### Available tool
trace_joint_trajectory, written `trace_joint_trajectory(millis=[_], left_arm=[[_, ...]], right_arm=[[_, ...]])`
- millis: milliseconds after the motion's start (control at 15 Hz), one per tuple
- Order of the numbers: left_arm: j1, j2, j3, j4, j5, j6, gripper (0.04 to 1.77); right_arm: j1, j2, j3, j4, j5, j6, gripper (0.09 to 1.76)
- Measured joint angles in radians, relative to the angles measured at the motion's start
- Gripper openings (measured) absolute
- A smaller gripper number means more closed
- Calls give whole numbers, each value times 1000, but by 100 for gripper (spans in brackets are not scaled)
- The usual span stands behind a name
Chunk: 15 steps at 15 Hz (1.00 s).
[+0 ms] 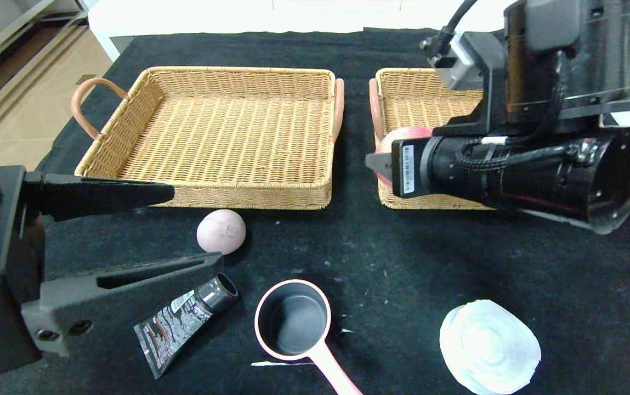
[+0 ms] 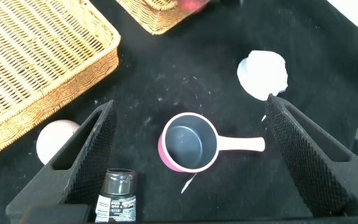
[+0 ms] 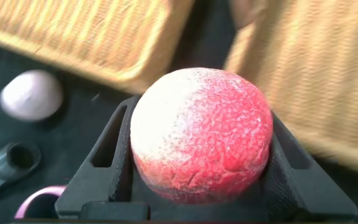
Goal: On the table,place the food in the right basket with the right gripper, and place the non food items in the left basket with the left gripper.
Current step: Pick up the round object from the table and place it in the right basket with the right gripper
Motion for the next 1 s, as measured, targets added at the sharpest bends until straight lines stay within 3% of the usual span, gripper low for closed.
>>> trace_joint_trajectory(millis=[467, 1000], left_arm=[[1, 0, 0, 0, 0, 0, 172], [1, 0, 0, 0, 0, 0, 172]], right_arm=[[-304, -55, 0, -7, 78, -104, 114], [-579, -51, -7, -43, 149, -124, 114]])
